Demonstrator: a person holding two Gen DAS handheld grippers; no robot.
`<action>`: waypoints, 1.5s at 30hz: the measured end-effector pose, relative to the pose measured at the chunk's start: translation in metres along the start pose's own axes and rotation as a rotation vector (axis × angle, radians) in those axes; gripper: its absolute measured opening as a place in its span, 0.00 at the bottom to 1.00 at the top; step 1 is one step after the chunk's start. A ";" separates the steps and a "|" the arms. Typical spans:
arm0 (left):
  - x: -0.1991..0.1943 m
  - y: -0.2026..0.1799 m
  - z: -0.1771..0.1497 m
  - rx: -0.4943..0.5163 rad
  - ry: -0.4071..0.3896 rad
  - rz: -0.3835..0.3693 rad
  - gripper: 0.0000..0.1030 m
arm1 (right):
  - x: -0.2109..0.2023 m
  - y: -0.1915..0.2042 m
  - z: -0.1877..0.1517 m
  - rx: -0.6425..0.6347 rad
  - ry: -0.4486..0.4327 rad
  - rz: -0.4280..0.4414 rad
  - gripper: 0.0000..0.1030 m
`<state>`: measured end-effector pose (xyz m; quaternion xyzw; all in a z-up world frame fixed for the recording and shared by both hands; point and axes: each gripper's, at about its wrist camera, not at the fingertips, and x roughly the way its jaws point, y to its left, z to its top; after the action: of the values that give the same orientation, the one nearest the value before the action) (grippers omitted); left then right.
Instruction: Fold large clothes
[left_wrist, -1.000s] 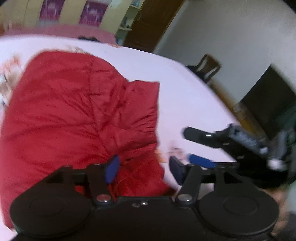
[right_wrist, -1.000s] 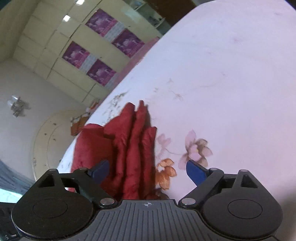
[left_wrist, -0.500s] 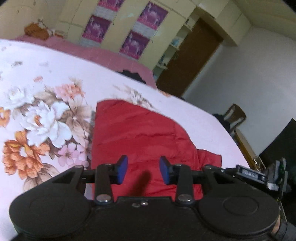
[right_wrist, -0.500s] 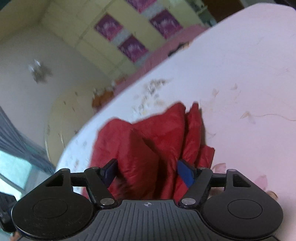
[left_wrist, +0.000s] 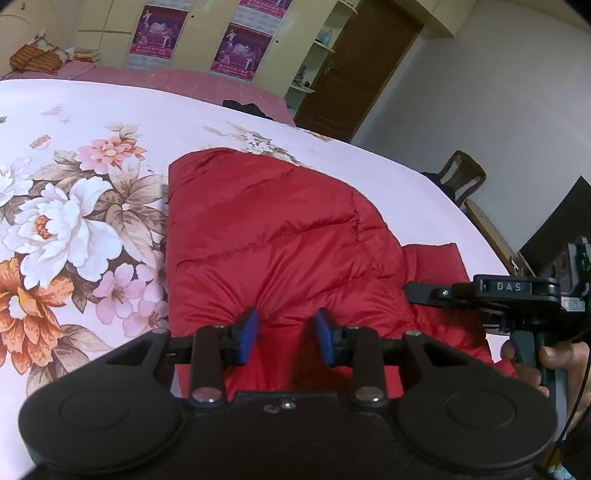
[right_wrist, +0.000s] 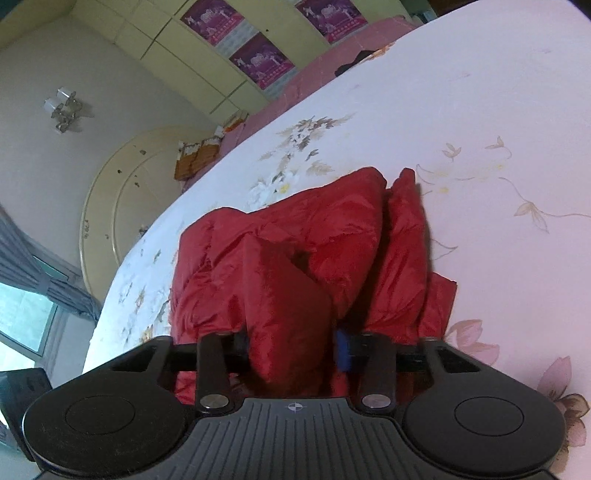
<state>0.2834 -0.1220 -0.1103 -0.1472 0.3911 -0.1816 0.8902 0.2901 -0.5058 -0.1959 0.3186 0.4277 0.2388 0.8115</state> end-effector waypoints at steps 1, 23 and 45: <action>-0.001 0.000 0.001 0.008 -0.004 -0.006 0.32 | -0.003 0.002 0.000 -0.005 -0.013 0.005 0.18; 0.054 -0.046 0.005 0.208 0.096 0.020 0.34 | -0.018 -0.083 -0.047 0.356 -0.139 0.073 0.13; 0.088 -0.018 0.087 0.207 0.079 0.077 0.49 | 0.033 0.046 0.033 -0.304 -0.055 -0.274 0.35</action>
<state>0.3999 -0.1665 -0.1030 -0.0321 0.4105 -0.1923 0.8908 0.3299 -0.4631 -0.1663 0.1379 0.4039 0.1791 0.8865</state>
